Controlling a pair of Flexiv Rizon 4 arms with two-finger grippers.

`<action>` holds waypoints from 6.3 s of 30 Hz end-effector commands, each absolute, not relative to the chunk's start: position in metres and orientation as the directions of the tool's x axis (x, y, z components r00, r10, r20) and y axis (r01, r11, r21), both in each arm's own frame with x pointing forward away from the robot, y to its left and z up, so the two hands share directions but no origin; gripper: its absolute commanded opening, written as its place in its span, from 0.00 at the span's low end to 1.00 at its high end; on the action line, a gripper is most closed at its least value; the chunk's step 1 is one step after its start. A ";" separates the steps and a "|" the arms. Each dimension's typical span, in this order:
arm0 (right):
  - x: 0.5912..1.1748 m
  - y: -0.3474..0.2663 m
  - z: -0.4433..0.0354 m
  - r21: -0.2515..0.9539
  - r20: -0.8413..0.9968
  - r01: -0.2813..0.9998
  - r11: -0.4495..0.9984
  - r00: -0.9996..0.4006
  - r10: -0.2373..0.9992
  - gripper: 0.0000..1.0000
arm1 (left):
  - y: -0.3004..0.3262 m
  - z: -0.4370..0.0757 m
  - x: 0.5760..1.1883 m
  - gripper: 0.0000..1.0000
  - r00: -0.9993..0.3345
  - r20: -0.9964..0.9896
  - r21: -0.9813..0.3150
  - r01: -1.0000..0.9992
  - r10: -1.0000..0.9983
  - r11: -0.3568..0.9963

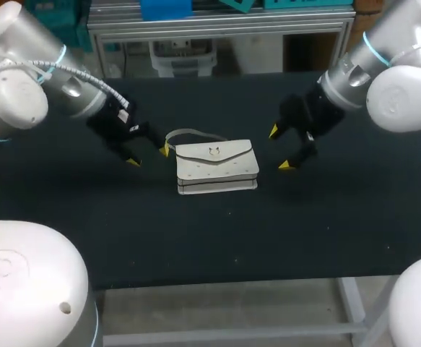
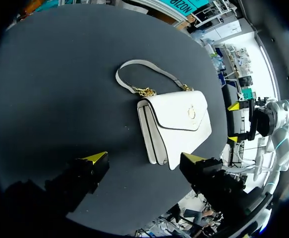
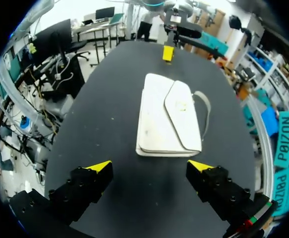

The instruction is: Pick up the bag, open it, inspect its contents, close it, and place it on the opposite side

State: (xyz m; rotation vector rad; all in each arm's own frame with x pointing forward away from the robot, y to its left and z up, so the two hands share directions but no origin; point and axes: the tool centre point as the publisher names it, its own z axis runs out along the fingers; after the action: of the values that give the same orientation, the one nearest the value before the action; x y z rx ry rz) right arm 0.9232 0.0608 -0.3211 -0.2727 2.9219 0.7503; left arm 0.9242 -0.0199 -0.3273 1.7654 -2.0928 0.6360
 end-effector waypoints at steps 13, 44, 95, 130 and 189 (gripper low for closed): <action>0.896 0.087 -0.315 0.283 -0.303 -0.149 0.948 -0.951 -0.059 1.00 | -0.020 -0.305 0.942 1.00 -0.328 0.406 -0.047 -0.940 -0.853 0.339; 0.892 0.131 -0.342 0.079 -0.540 -0.236 0.968 -0.827 -0.158 1.00 | -0.032 -0.292 0.931 1.00 -0.791 0.071 -0.148 -0.611 -0.608 0.777; 0.939 0.140 -0.374 -0.004 -0.636 -0.235 0.972 -0.750 -0.184 0.00 | -0.048 -0.330 0.917 1.00 -0.984 -0.181 -0.247 0.042 -0.003 0.968; 0.917 0.158 -0.381 0.001 -0.637 -0.192 0.981 -0.757 -0.147 0.00 | -0.085 -0.333 0.909 0.75 -0.855 -0.496 -0.377 0.366 0.148 0.851; 0.917 0.158 -0.381 0.001 -0.637 -0.192 0.981 -0.757 -0.147 0.00 | -0.106 -0.310 0.992 0.00 -0.879 -0.456 -0.520 0.391 0.141 0.759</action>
State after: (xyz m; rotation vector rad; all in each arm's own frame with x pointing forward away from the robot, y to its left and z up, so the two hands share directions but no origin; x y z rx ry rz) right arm 0.9193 0.1603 -0.3773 -0.2332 2.4441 0.0876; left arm 0.9723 -0.1082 -0.3221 -0.5059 -3.3915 1.2239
